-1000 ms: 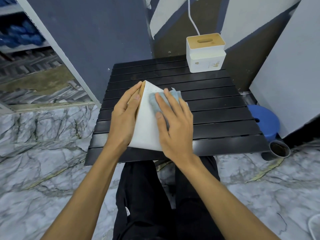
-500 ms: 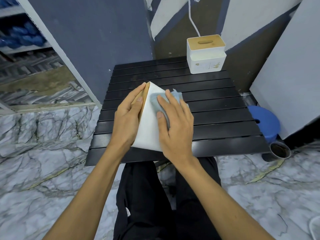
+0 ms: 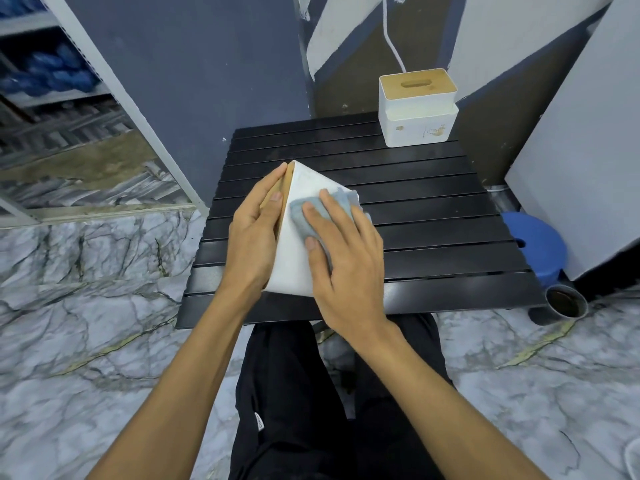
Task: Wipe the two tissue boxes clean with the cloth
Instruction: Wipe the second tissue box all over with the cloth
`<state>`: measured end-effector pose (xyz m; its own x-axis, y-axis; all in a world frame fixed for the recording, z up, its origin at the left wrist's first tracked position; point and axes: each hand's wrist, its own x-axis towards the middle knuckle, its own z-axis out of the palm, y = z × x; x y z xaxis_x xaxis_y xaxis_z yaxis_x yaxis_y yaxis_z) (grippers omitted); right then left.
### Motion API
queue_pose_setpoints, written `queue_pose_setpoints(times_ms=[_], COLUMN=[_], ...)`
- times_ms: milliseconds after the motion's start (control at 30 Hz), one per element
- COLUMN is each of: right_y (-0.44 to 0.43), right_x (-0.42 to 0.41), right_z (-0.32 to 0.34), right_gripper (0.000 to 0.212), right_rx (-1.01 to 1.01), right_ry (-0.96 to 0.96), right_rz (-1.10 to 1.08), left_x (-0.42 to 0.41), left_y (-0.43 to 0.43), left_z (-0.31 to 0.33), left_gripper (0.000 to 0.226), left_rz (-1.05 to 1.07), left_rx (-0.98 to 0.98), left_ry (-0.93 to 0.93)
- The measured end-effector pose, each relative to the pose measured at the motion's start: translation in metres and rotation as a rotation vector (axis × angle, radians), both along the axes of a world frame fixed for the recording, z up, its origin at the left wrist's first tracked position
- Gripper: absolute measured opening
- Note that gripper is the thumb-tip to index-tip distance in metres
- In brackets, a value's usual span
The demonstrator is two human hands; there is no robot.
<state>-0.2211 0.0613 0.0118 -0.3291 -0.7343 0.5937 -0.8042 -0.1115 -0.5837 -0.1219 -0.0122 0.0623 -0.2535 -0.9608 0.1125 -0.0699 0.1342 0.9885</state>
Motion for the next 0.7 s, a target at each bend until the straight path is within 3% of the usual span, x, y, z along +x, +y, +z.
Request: queue_pose_setpoints(times_ms=[300,567,700], right_y=[0.012,-0.007,0.011], right_x=[0.019,-0.002,0.014], right_z=[0.0,0.006,-0.003], right_gripper=[0.036,0.039,0.035], right_rx=[-0.046,-0.052,-0.094], right_ry=[0.108,-0.045,0.066], right_rz=[0.095,-0.032,0.023], left_x=[0.011,0.021,0.031], left_y=[-0.002,0.014,0.017], left_z=[-0.003,-0.006,-0.001], left_gripper=[0.037,0.033,0.028], left_rz=[-0.01,0.003,0.06], left_rx=[-0.007,-0.053,0.095], left_ry=[0.028,0.012,0.045])
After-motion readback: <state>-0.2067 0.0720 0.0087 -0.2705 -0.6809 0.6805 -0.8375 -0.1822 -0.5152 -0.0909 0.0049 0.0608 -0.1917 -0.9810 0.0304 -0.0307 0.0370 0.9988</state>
